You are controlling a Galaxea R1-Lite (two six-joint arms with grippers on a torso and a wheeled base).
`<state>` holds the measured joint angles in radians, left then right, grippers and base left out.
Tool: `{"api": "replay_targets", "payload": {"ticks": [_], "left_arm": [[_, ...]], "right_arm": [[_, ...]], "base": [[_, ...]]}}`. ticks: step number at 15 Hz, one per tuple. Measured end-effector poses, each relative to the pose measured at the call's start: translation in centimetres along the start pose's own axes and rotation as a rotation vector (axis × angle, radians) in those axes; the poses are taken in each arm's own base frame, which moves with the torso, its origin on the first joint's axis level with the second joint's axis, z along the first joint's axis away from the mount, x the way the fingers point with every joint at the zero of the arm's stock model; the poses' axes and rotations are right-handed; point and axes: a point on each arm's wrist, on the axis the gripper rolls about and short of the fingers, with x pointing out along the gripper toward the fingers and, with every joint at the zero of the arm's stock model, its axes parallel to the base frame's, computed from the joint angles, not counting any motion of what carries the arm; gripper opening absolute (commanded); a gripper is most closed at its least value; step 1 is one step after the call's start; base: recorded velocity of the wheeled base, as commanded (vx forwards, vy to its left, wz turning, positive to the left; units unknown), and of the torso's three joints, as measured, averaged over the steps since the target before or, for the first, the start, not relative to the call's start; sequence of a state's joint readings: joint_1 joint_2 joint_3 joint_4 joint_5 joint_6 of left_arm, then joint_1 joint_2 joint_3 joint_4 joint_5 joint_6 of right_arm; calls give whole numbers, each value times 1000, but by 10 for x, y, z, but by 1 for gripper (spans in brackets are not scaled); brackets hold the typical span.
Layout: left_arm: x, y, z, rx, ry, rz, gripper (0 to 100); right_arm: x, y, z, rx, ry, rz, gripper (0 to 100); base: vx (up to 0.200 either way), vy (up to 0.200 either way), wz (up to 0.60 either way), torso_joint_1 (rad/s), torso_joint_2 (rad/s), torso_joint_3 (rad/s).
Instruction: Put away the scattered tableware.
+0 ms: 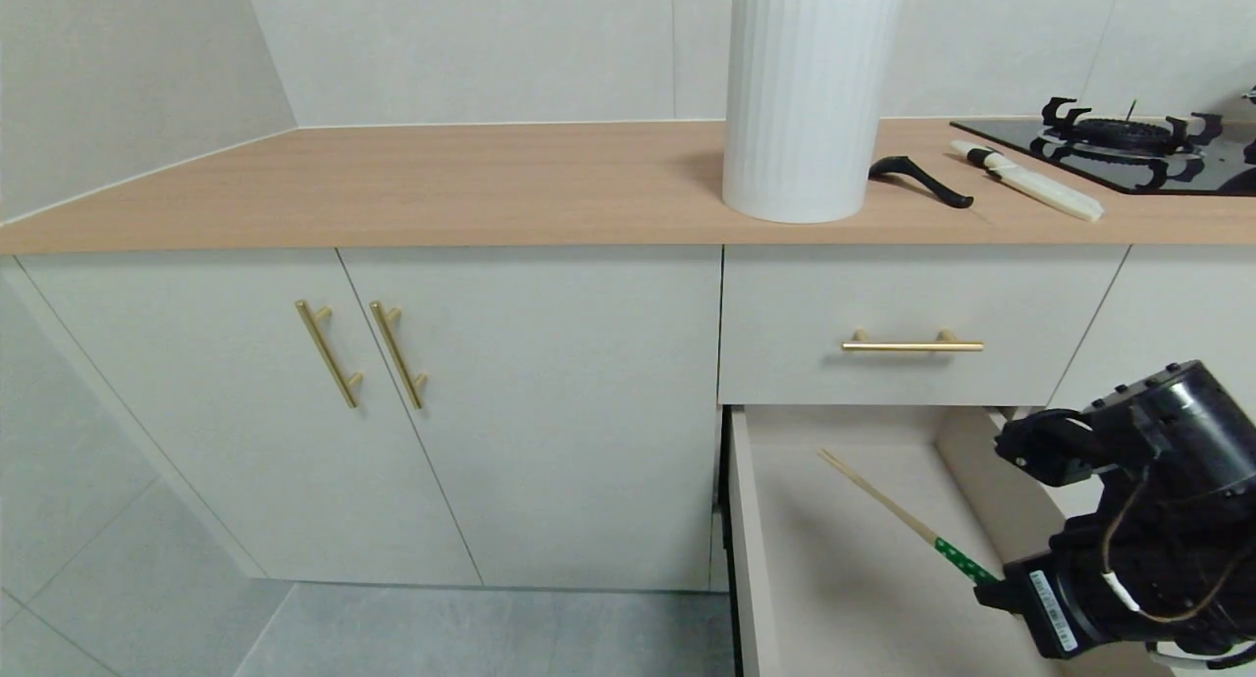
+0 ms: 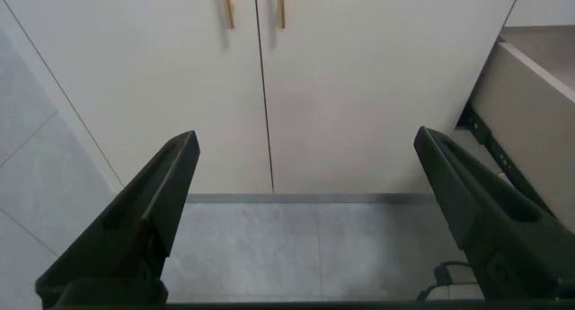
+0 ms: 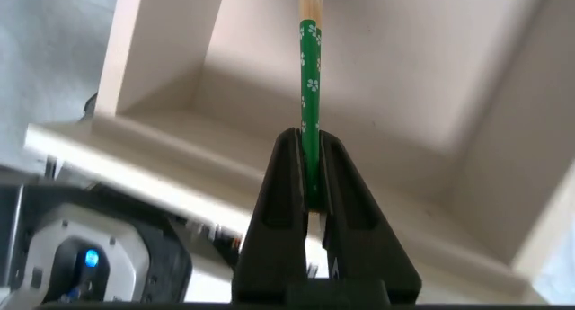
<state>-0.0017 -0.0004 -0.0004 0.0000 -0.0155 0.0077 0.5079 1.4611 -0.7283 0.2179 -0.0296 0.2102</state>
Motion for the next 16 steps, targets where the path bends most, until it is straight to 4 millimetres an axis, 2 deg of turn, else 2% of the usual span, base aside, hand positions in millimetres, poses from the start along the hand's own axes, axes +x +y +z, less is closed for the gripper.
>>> {"api": "replay_targets", "payload": {"ticks": [5,11,13,16], "left_arm": [[0,0,0,0,0,0,100],[0,0,0,0,0,0,100],[0,0,0,0,0,0,100],[0,0,0,0,0,0,100]], "right_arm": [[72,3,23,151,0,-12,0],[153,4,28,287,76,-44,0],[171,4,27,310,103,-57,0],[187,4,23,310,136,-72,0]], "base": [[0,0,0,0,0,0],[0,0,0,0,0,0],[0,0,0,0,0,0],[0,0,0,0,0,0]]}}
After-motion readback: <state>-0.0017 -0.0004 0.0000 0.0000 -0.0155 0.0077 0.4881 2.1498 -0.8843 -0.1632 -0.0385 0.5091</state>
